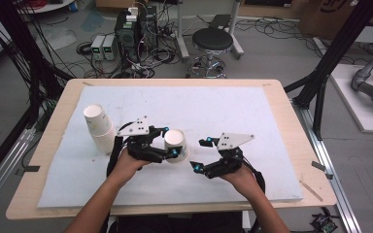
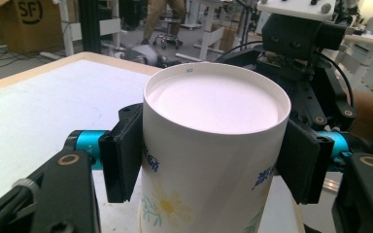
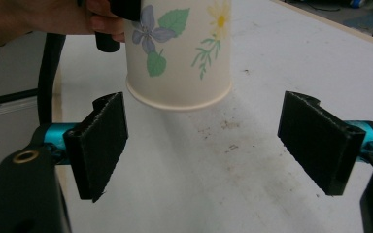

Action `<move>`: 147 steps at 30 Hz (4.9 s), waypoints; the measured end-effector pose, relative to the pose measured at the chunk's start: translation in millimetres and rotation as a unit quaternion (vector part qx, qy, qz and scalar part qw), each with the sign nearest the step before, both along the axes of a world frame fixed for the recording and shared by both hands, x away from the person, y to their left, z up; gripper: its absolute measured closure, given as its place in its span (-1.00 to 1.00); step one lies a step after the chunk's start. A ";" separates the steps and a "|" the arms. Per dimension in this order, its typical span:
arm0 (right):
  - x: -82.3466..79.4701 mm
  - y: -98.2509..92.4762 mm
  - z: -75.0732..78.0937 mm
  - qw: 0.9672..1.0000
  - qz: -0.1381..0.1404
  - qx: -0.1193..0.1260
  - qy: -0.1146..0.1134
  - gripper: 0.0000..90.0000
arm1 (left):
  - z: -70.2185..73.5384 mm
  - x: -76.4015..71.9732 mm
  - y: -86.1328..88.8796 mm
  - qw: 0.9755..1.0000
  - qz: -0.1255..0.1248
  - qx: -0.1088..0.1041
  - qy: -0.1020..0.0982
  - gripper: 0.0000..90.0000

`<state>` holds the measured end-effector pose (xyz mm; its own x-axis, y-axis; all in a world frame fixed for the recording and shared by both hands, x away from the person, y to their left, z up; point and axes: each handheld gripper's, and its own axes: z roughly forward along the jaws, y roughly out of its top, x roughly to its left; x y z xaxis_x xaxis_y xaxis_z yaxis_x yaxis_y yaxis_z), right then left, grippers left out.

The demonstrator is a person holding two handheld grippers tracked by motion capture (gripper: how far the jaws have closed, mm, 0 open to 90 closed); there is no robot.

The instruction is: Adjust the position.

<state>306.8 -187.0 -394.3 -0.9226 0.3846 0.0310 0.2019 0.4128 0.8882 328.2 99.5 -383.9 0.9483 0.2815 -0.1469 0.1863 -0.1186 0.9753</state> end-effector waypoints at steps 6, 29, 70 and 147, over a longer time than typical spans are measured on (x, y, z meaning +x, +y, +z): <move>0.0 2.0 -0.7 1.000 0.006 0.005 0.005 -0.59 | 1.1 -1.5 -7.6 1.000 -0.015 0.003 -0.002 -0.26; 0.2 13.9 -6.8 0.998 0.042 0.044 0.026 -0.45 | -2.0 -4.4 -22.0 0.998 -0.049 -0.039 0.012 -0.24; 10.5 28.2 23.0 0.974 0.095 -0.205 0.005 -0.23 | 9.9 -7.7 -12.8 0.991 -0.063 0.116 -0.012 -0.62; -12.9 -21.2 -7.5 0.999 0.036 0.032 -0.013 -0.58 | -18.3 -18.0 7.6 0.997 -0.073 -0.018 -0.034 -0.18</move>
